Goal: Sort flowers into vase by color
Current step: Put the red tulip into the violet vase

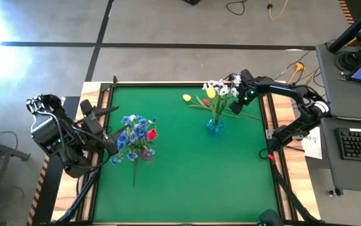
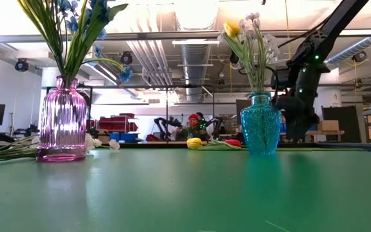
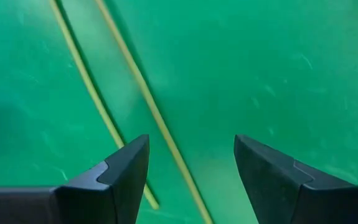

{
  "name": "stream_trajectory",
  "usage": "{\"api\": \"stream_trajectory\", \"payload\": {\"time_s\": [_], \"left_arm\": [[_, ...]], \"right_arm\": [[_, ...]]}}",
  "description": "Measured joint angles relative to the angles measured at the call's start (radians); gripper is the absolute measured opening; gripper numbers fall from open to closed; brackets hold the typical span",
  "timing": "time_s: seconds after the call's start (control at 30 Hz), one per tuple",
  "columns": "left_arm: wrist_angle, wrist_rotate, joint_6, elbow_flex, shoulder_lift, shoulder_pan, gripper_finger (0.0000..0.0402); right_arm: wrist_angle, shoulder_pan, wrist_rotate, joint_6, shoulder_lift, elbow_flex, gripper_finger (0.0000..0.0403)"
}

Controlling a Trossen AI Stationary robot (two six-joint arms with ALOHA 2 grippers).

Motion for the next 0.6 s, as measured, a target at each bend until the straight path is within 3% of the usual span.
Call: {"api": "stream_trajectory", "payload": {"time_s": [0.6], "left_arm": [[0.000,-0.003,0.013,0.000,0.000,0.000,0.0297]], "right_arm": [[0.240,0.149,0.001,-0.077,0.000,-0.027,0.0226]]}}
